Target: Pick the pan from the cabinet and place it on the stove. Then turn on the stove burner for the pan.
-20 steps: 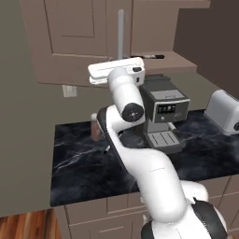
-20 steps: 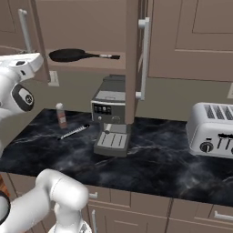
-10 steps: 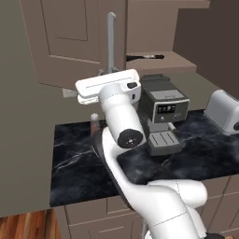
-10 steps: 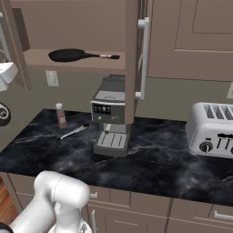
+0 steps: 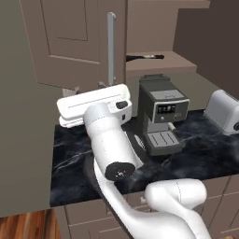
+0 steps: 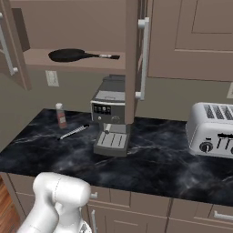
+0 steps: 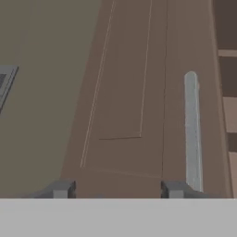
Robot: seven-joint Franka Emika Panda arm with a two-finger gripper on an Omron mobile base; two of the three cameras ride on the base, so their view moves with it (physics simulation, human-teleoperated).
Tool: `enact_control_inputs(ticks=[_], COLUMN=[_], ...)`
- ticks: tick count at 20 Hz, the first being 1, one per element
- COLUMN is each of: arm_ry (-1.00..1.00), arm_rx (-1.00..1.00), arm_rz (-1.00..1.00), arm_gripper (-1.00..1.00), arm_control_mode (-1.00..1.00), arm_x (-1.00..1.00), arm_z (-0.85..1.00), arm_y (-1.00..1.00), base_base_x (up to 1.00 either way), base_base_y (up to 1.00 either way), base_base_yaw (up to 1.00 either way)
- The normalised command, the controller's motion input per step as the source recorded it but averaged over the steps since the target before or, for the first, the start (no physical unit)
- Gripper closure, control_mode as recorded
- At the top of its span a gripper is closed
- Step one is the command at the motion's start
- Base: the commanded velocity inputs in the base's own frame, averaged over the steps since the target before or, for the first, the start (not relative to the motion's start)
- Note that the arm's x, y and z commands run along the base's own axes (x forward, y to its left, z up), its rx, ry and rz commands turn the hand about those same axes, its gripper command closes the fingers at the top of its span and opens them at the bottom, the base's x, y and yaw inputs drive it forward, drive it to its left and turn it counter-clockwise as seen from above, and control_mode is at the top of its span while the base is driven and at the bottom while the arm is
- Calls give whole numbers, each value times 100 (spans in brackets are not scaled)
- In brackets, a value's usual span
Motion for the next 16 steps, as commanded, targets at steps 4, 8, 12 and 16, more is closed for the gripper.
enact_control_inputs(ticks=[4,8,12,16], arm_ry=[-4,0,0,0], arm_rx=[12,16,22,24], arm_rz=[0,7,14,17], arm_gripper=[-100,-100,-100,-100], arm_control_mode=[-100,-100,-100,-100], arm_x=[-33,-17,-18,-21], arm_z=[0,0,1,3], arm_y=[-49,-74,-87,-86], base_base_x=[0,0,0,0], base_base_y=[0,0,0,0], base_base_yaw=[0,0,0,0])
